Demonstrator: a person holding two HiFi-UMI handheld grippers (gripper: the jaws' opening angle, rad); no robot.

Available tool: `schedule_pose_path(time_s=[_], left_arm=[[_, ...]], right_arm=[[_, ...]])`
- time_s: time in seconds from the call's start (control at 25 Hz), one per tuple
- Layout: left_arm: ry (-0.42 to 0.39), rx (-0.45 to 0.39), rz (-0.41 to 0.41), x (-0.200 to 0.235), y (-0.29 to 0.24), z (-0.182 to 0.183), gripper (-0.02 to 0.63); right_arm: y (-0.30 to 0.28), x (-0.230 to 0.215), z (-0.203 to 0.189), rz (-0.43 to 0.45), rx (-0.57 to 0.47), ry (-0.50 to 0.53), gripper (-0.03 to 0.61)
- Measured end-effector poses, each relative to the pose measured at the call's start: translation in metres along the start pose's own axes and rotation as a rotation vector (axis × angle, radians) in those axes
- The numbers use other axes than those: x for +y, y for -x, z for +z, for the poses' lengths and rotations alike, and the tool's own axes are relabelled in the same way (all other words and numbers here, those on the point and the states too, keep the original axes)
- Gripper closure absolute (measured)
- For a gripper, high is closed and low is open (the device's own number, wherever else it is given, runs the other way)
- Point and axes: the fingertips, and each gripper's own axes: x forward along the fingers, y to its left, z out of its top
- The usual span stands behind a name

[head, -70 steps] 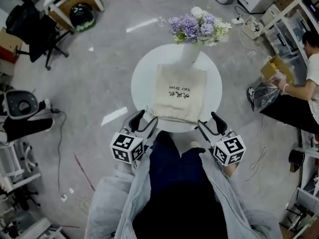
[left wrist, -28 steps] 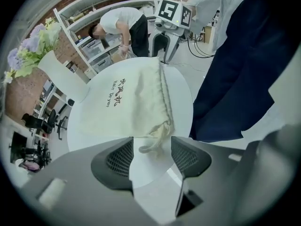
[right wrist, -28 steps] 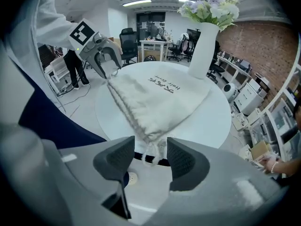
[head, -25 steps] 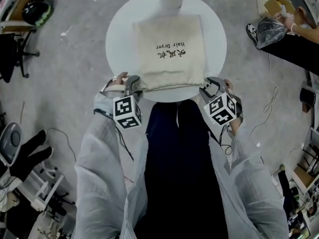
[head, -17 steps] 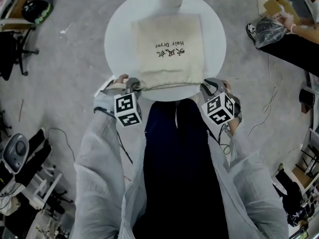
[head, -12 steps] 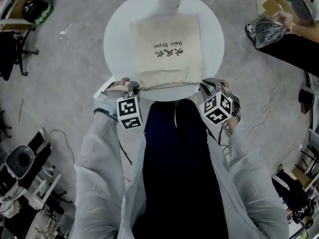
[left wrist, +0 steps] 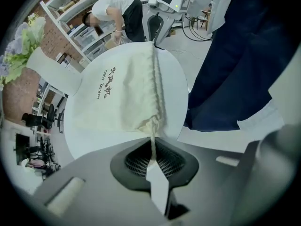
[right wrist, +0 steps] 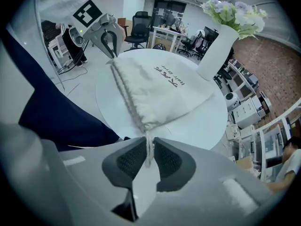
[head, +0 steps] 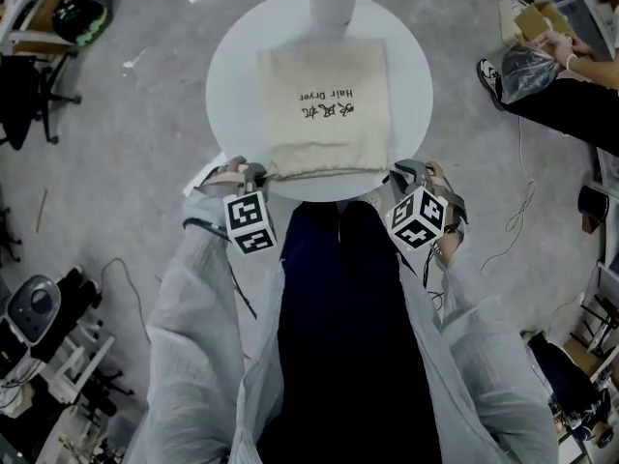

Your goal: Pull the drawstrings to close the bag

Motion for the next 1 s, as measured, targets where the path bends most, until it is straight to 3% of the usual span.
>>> schedule_pose_path(time_s=[0.4, 0.6, 0.72, 1.0], left_arm=[[0.037, 0.01, 0.025, -0.003, 0.005, 0.003, 0.578], [0.095, 0.019, 0.028, 0.0, 0.009, -0.001, 0.578], [0.193, 0.013, 0.03, 0.004, 0.016, -0.004, 0.578], [0.506, -0.028, 0.053, 0.009, 0.028, -0.01, 0.577]], right_arm=[[-0.004, 0.004, 0.002, -0.021, 0.001, 0.085, 0.525], [-0.001, -0.002, 0.0, -0.025, 0.008, 0.075, 0.529], [0.007, -0.011, 0.003, -0.031, -0.029, -0.04, 0.531], [0.024, -0.029, 0.005, -0.053, -0.16, -0.47, 0.531]])
